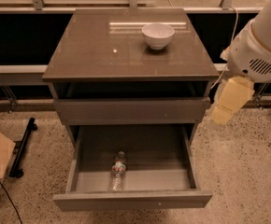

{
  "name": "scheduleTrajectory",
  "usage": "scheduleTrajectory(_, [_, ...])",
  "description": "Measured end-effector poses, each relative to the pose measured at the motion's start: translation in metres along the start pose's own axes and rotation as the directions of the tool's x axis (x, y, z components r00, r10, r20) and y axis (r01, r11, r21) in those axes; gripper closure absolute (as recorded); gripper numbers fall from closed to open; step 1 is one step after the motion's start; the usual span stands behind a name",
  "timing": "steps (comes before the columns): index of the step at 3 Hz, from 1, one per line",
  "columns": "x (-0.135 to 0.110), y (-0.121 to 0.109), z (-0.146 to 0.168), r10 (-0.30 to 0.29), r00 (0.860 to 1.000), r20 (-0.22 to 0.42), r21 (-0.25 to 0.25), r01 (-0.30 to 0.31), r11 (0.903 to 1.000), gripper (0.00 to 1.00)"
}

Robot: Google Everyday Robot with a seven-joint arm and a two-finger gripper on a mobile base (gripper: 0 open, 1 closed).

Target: Pick water bottle from middle drawer and place on counter

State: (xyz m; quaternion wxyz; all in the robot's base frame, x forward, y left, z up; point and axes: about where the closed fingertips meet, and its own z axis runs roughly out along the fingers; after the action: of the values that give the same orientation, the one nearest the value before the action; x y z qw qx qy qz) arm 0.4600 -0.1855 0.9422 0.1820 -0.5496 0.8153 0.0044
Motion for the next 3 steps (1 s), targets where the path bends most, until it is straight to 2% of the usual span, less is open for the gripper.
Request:
scheduleTrajectory(1, [-0.012,-0.002,0.041,0.091,0.996,0.014,-0.028,-0.09,0.9955,0.0])
scheduleTrajectory(2, [-0.022,-0.003,0.089,0.153,0.988,0.018,-0.076,-0.151,0.9856,0.0])
scheduleTrajectory(3, [-0.024,-0.004,0.097,0.168,0.986,0.018,-0.084,-0.166,0.9825,0.0])
